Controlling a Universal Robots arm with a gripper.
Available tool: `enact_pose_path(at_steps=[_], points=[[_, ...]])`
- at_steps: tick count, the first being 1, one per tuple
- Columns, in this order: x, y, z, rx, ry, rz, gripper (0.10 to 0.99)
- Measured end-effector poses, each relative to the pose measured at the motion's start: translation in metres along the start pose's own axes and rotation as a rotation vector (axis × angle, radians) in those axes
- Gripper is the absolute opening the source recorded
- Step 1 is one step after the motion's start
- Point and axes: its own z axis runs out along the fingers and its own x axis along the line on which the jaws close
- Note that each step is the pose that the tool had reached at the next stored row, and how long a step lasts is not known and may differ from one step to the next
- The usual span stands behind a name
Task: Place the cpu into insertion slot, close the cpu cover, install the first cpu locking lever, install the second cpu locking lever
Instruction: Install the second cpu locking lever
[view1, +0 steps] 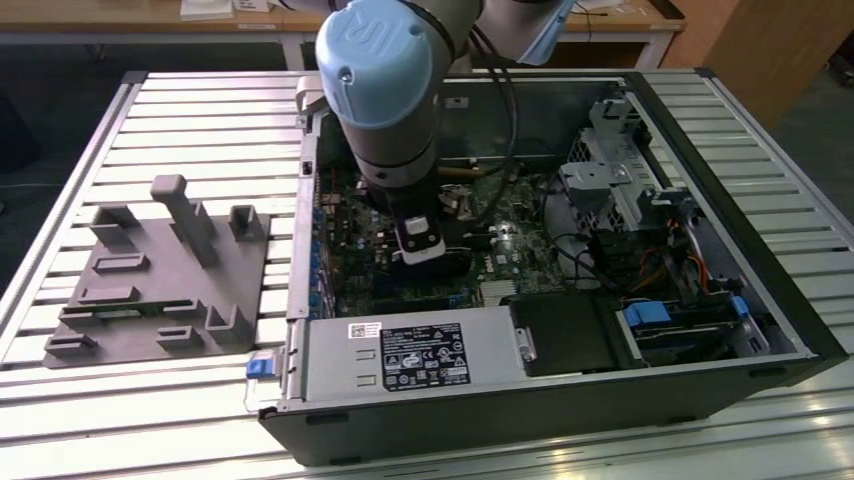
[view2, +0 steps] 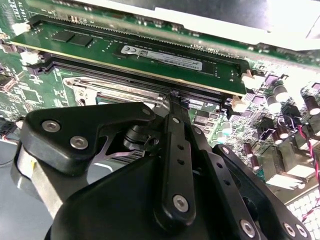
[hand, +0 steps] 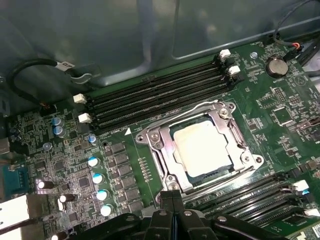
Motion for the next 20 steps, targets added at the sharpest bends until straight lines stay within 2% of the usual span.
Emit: enact_pose_path(at_steps=[14,20], points=[[0.0047,-0.0013,0.0029,0.001,0.0,0.0,0.106],[0.0043,0.0034,-0.0096,0.001,-0.0001,0.0,0.106]])
